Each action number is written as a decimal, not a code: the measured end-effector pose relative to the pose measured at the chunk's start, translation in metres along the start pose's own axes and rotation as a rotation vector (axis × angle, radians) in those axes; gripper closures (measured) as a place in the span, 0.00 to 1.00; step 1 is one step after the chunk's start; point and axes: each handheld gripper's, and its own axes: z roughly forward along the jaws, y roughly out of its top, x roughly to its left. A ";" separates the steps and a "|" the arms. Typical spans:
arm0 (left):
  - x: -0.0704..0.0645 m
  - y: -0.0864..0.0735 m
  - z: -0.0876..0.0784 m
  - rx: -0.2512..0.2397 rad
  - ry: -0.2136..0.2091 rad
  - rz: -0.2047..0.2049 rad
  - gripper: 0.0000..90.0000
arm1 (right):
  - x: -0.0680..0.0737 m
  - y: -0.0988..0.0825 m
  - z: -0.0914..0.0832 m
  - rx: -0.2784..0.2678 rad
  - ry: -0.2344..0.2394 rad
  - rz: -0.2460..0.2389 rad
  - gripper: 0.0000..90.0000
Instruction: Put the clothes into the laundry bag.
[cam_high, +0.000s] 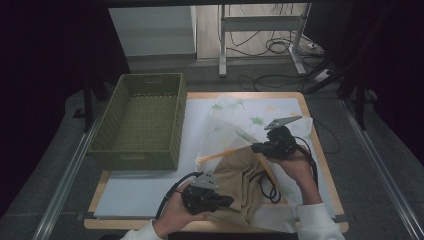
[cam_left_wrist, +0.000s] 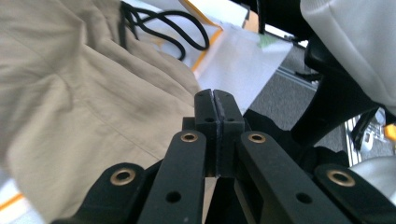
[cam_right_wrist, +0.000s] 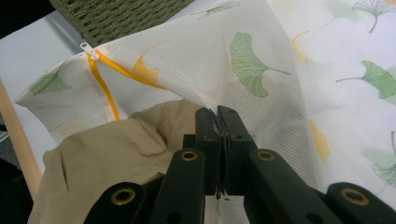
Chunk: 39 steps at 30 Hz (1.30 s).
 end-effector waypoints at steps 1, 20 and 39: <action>-0.001 -0.001 0.003 0.007 0.003 -0.002 1.00 | 0.000 0.000 0.000 -0.002 -0.001 0.001 0.96; -0.004 -0.019 0.044 0.109 -0.065 0.007 1.00 | -0.001 -0.001 0.001 0.001 0.006 0.003 0.96; 0.005 -0.013 0.074 0.130 0.023 0.026 1.00 | 0.000 0.000 0.001 0.003 0.010 0.000 0.96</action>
